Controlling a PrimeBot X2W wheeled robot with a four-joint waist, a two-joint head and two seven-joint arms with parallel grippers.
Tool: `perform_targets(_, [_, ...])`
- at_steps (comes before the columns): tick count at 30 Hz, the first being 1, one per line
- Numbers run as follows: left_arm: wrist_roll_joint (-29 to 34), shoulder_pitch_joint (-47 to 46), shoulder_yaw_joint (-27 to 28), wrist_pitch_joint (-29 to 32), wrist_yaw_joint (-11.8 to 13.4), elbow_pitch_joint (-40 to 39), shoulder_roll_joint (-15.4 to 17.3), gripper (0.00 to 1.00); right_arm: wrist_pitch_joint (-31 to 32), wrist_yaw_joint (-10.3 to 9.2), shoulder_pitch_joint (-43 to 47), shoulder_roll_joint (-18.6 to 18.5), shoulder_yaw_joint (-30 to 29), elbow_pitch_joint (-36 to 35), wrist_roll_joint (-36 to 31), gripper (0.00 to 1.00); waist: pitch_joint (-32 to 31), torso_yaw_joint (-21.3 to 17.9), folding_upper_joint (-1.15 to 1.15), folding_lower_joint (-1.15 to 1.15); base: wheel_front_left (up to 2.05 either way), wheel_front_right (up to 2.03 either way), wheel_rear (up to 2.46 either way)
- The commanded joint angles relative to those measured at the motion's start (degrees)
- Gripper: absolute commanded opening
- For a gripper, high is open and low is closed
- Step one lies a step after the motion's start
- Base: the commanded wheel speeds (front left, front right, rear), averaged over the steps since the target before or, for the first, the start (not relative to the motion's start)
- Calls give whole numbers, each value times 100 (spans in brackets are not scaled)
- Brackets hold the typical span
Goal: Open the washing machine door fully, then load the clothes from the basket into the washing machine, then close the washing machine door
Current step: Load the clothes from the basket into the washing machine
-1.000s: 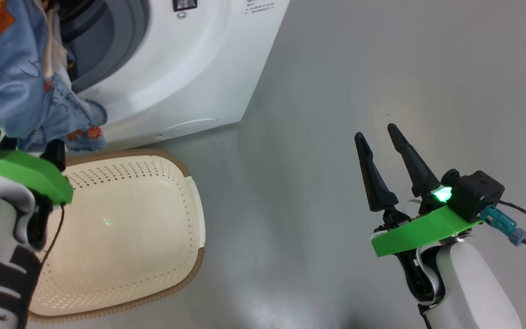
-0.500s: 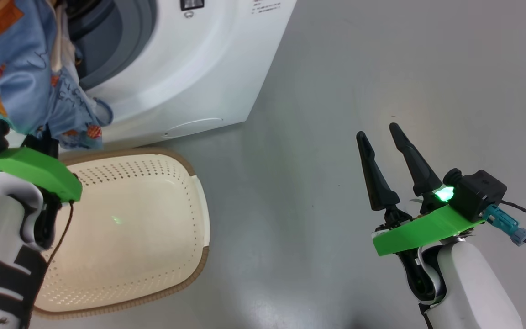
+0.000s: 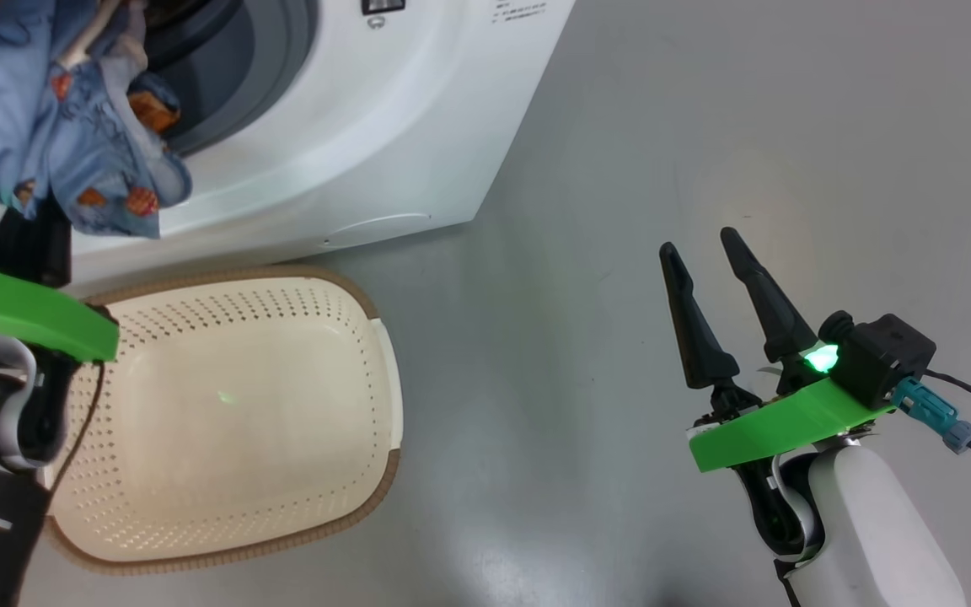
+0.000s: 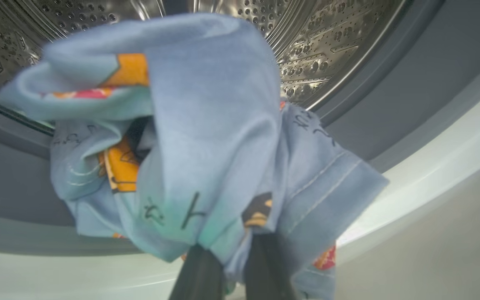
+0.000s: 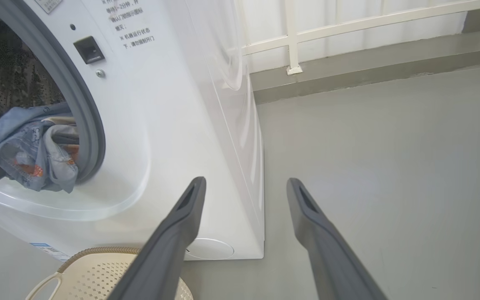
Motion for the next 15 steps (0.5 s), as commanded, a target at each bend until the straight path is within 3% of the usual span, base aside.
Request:
perform_targets(1, [73,-105,202,1,5,-150,336,0,-68,9,-17,27,134,-117,-50,100,31,13,0,0,0,0,0])
perform_targets(7, [466,-928,-12,457,147,65,538,0,-68,9,-110,27,247,-142,-4,100,213,-66,0,0,0,0,0])
perform_targets(15, [806,-2064,-292,793,127,954,489,0,-68,9,-152,27,281,-210,64,100,471,-366,0,0,0,0,0])
